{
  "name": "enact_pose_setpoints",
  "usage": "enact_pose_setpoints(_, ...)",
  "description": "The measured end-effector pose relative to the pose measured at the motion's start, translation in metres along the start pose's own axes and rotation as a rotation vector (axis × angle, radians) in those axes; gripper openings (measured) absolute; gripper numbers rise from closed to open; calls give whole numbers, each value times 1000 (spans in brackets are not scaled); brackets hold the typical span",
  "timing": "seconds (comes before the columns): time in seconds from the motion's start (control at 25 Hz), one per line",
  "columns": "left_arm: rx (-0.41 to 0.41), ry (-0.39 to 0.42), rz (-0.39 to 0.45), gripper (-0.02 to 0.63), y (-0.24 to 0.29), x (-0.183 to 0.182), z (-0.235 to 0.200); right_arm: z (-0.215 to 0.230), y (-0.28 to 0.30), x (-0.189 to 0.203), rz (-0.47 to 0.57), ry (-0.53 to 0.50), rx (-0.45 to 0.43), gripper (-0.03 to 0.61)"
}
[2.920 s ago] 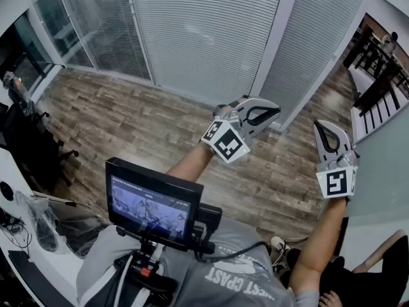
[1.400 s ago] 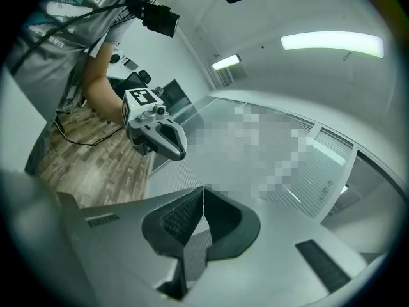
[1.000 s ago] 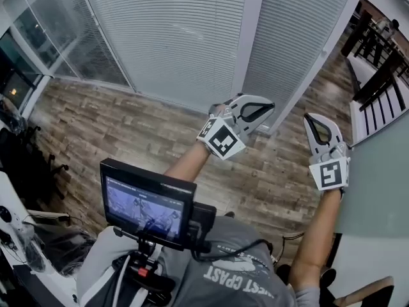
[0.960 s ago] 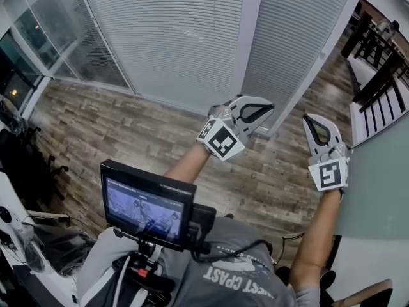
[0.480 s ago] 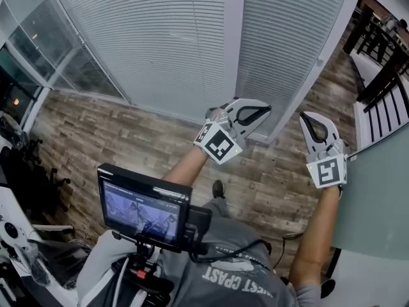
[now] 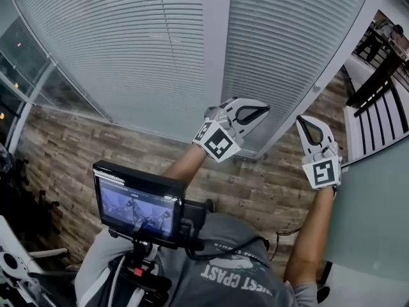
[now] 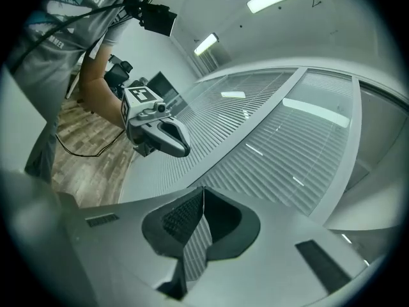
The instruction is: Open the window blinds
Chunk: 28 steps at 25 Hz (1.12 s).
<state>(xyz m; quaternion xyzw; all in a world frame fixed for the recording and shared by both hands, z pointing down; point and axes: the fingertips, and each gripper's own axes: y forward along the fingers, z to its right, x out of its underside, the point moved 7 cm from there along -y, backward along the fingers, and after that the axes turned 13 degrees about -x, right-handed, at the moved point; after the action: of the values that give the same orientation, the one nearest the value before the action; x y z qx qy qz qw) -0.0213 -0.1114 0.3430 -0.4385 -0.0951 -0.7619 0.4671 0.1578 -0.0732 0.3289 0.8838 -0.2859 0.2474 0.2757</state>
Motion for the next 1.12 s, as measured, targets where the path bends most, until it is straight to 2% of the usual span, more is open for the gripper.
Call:
enact_pose_setpoints(0.28,36,-43,-5,3,72,55,-21,52,36,71,-66,65,39,3)
enact_pose_setpoints(0.4,43,-45,-18,3,100,73,-16,71,43,120,-139,96,102,5)
enact_pose_setpoints(0.56,32,-63,-59,3,137,105,-12,98,61,198,-296,107,199,5)
enact_pose_setpoints(0.68,18,-71,-86,3,159,120,-14,115,74,236,-397,82,243,6)
enact_pose_setpoints(0.72,13,-75,-95,3,167,125,-16,121,80,245,-425,71,250,24)
enact_pose_setpoints(0.8,4,-88,-109,3,180,135,-18,124,92,262,-481,38,253,105)
enact_pose_setpoints(0.96,7,-102,-121,3,193,159,-3,111,112,292,-597,-112,279,109)
enact_pose_setpoints(1.12,10,-114,-117,3,201,159,-5,116,117,291,-649,-199,312,107)
